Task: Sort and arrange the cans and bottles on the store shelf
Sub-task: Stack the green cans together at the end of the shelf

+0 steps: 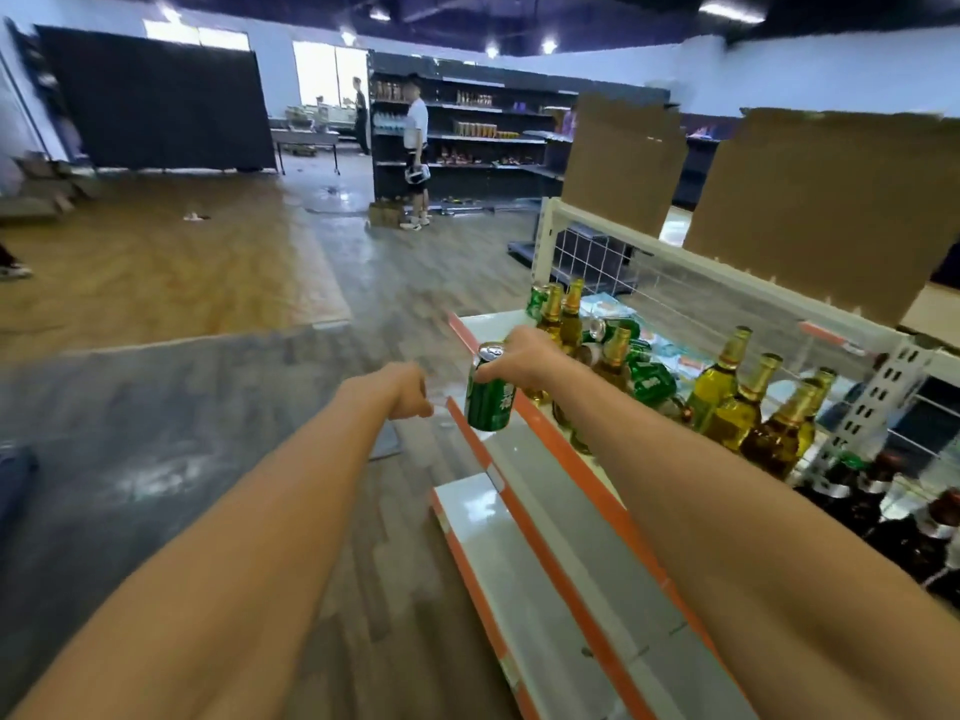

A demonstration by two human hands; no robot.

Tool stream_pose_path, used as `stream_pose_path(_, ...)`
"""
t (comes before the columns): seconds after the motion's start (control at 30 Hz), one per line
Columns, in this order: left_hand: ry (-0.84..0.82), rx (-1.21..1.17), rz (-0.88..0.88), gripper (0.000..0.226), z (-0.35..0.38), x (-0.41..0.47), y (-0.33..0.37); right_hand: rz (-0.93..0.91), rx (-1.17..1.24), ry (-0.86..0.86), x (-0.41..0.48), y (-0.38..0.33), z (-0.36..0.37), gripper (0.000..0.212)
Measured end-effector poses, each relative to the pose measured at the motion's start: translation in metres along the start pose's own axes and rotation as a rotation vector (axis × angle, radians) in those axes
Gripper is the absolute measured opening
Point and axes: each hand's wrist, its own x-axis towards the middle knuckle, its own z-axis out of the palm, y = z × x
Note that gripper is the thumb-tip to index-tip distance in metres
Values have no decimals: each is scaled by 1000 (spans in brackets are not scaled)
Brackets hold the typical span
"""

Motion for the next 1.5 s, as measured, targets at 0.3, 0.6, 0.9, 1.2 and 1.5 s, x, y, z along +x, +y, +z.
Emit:
stream_pose_path(0.3,16,-3,-120,43,-48,134,-50,-56,-16,-71,179,-15,21,48)
stream_pose_path(0.6,7,-57,-146,55,-67,269,-81,-48,-15,-59,317,-34,21,42)
stream_pose_path(0.9,-90,-76,60,75,-93,423,-106,56,56,-22,438,-40,35,34)
stream_pose_path(1.2,-117,-289,281,61,-97,542,-107,283,104,120,520,-31,18,36)
stream_pose_path(1.5,-21,-523,383,46,-65,643,-42,432,144,200,593,33,-8,43)
